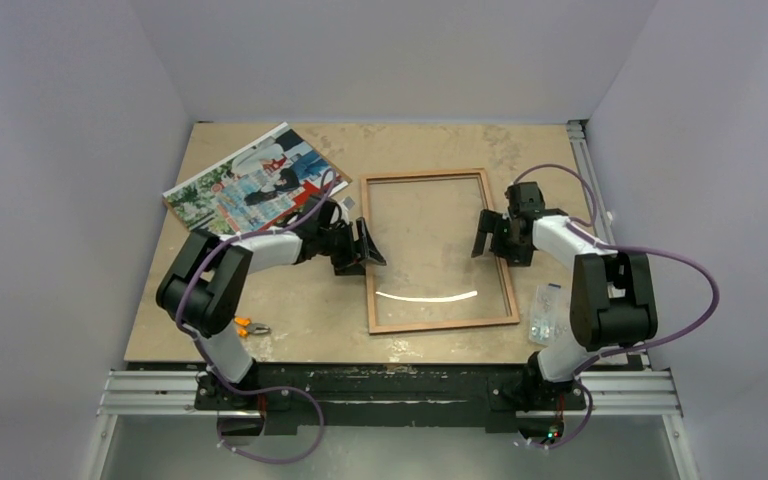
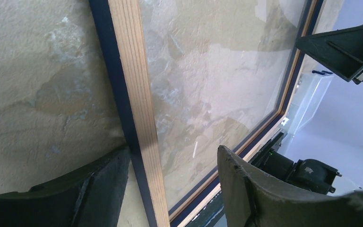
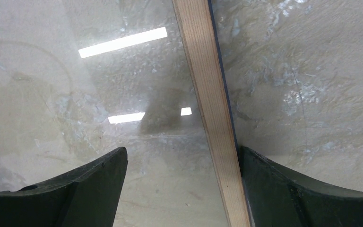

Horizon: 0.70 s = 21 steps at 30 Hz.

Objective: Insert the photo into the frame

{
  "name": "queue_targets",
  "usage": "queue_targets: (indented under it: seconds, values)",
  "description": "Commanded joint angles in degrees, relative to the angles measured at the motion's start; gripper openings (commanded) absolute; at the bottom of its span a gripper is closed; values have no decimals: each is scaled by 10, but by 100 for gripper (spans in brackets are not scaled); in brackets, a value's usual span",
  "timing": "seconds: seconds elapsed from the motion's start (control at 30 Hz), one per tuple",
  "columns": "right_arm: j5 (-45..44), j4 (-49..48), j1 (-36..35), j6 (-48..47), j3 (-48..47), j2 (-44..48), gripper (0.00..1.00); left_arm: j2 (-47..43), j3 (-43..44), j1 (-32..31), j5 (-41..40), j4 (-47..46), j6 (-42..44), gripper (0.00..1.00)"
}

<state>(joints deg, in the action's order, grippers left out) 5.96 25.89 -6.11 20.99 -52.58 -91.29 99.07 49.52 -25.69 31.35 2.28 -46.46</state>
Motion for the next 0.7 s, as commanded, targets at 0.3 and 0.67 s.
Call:
queue_targets:
  seconds: [0.3, 0.67]
  values:
    - [-16, 66, -5, 13, -68, 30, 88, -63, 25, -20, -93, 77, 49, 70]
    - [-24, 96, -16, 1, -95, 87, 89, -245, 28, 113, -136, 165, 114, 83]
